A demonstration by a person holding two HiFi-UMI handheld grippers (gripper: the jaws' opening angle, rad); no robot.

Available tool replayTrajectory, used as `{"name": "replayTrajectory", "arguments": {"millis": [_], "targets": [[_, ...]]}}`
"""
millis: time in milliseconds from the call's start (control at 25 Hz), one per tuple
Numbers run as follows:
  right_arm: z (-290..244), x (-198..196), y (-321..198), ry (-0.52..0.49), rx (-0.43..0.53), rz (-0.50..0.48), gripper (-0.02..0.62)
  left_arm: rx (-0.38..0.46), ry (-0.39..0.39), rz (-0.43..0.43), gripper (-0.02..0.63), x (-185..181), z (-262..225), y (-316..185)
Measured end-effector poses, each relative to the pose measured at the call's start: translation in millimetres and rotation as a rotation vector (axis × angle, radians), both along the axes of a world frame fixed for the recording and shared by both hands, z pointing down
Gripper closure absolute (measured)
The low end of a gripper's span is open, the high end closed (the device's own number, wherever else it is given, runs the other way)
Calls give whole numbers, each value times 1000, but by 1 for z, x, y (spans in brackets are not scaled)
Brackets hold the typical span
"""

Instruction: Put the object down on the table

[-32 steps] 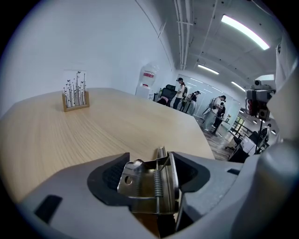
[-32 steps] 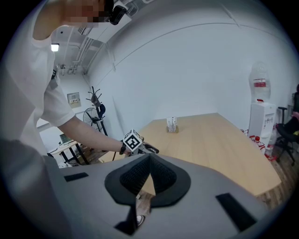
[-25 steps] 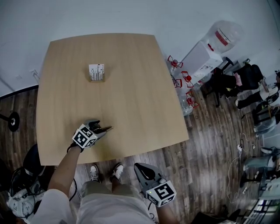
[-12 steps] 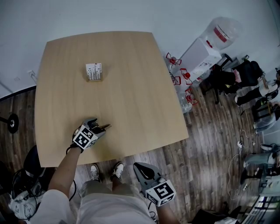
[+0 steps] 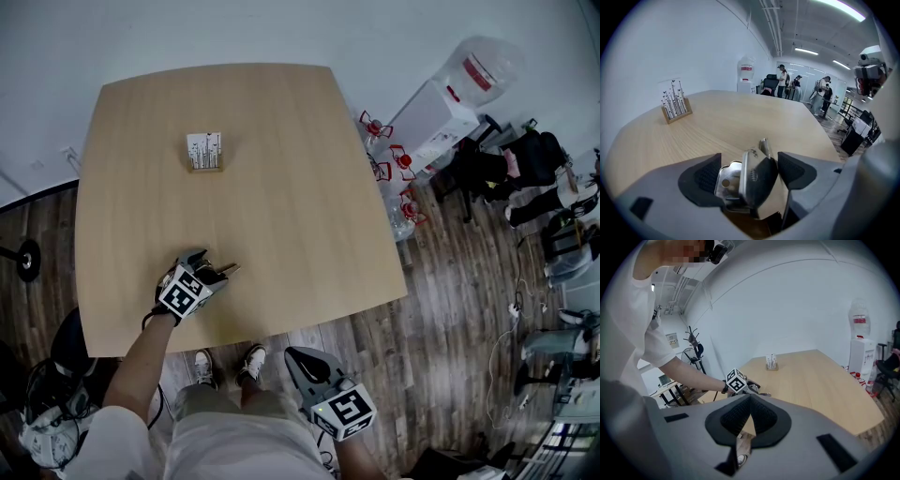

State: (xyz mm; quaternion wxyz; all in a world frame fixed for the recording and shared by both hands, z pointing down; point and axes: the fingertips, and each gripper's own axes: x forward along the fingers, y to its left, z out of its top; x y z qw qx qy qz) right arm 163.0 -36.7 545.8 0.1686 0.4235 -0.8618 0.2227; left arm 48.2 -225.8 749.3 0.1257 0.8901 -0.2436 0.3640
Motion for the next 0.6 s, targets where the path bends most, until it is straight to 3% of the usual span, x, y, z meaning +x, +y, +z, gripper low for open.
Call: {"name": "replayTrajectory", "arguments": {"millis": [400, 600], "targets": [[3, -7, -4, -2, -9, -10, 597, -54, 35, 6, 247, 0, -2, -1], [1, -11, -7, -1, -2, -12, 597, -10, 60, -20, 247, -8, -11, -6]]}}
